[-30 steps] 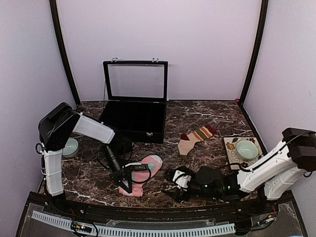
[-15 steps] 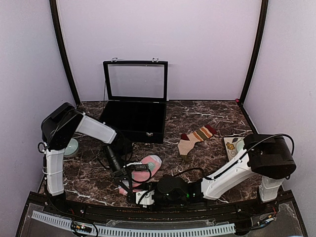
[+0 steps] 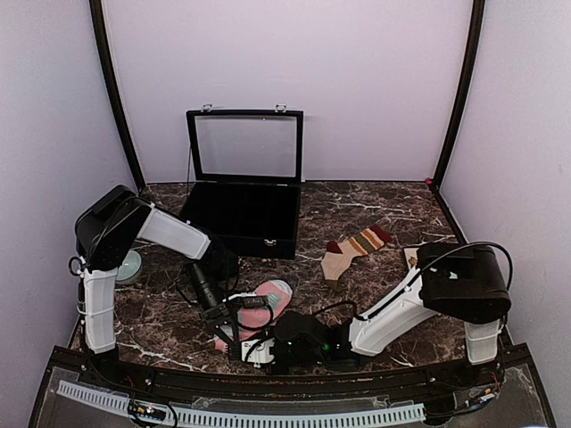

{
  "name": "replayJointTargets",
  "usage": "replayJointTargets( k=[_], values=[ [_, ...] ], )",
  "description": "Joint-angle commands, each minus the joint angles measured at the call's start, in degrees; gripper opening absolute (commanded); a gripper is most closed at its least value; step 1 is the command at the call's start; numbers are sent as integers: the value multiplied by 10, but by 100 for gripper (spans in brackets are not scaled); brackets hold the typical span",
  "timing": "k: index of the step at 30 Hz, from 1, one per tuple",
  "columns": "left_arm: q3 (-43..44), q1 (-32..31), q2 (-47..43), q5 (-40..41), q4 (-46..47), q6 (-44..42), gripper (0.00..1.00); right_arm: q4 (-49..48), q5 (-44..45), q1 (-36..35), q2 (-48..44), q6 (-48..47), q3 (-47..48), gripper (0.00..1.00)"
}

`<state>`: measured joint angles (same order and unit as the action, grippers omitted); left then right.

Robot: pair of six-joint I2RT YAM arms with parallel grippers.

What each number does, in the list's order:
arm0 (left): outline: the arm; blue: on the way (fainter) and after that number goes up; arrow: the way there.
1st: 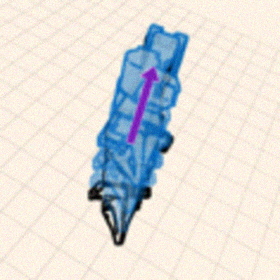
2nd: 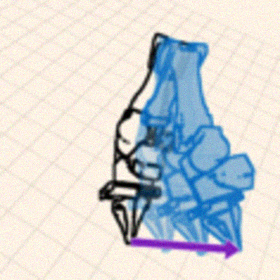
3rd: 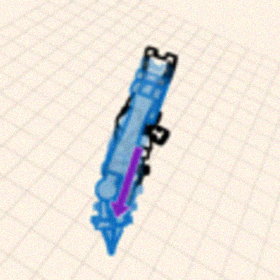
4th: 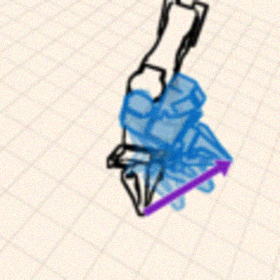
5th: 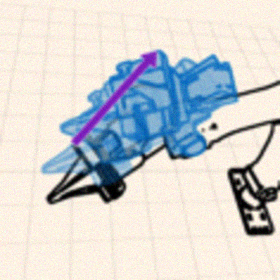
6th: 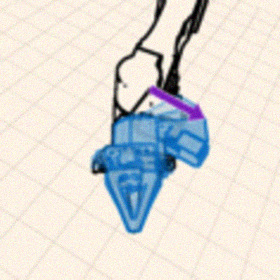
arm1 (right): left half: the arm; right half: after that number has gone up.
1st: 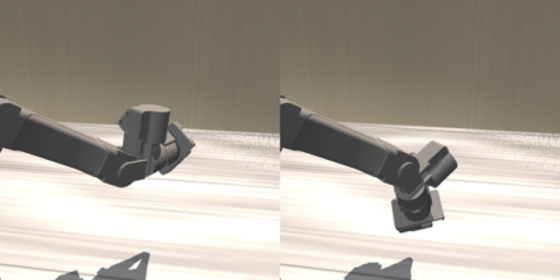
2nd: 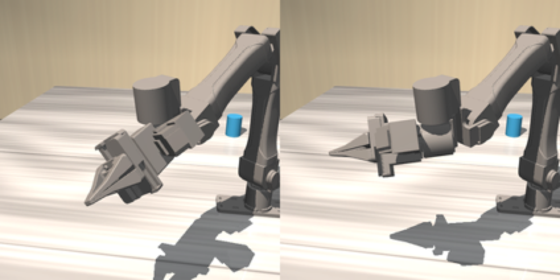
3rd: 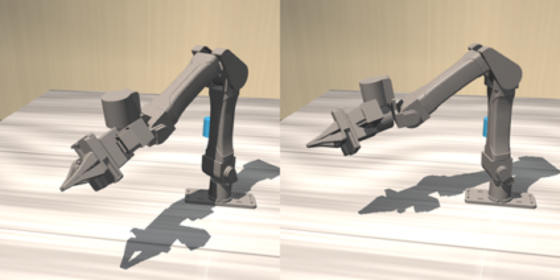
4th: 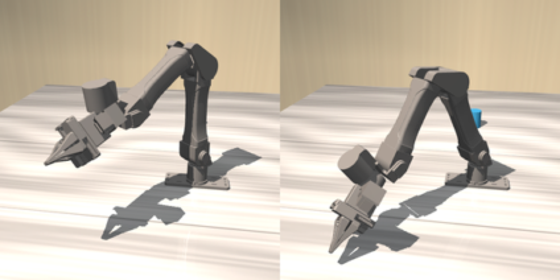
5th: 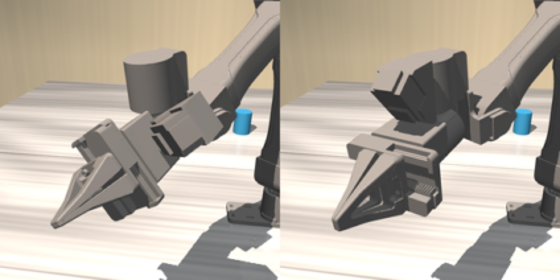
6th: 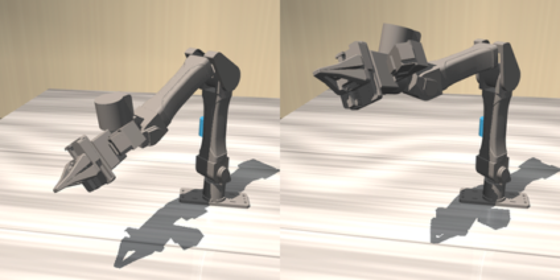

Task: Roll the socks
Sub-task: Roll the sock at the center of the board.

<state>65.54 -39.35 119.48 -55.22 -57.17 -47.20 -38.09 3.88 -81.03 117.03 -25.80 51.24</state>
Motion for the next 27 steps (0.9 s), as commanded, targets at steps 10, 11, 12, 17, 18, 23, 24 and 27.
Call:
replayJointTargets(
  k=[10, 11, 12, 17, 18, 23, 24, 27],
  values=[
    [-38, 59, -124, 102, 43, 8, 99, 98, -35, 34, 8, 93, 5, 0],
    [-47, 64, -154, 111, 50, 12, 99, 105, -40, 37, 5, 105, 5, 0],
    [-55, 67, -184, 121, 60, 18, 99, 114, -48, 42, 3, 118, 6, 0],
    [-96, 70, -325, 221, 116, 41, 99, 165, -111, 65, -5, 194, 21, 0],
    [-105, 71, -349, 244, 132, 48, 99, 170, -124, 71, -7, 202, 22, 0],
    [-203, 99, -407, 363, 228, 62, 99, 174, -206, 96, -6, 277, 32, 0],
    [-204, 100, -404, 358, 216, 45, 99, 179, -217, 100, -4, 292, 38, 0],
    [-197, 103, -429, 318, 210, 37, 99, 192, -252, 115, 1, 337, 53, 0]
  ],
)
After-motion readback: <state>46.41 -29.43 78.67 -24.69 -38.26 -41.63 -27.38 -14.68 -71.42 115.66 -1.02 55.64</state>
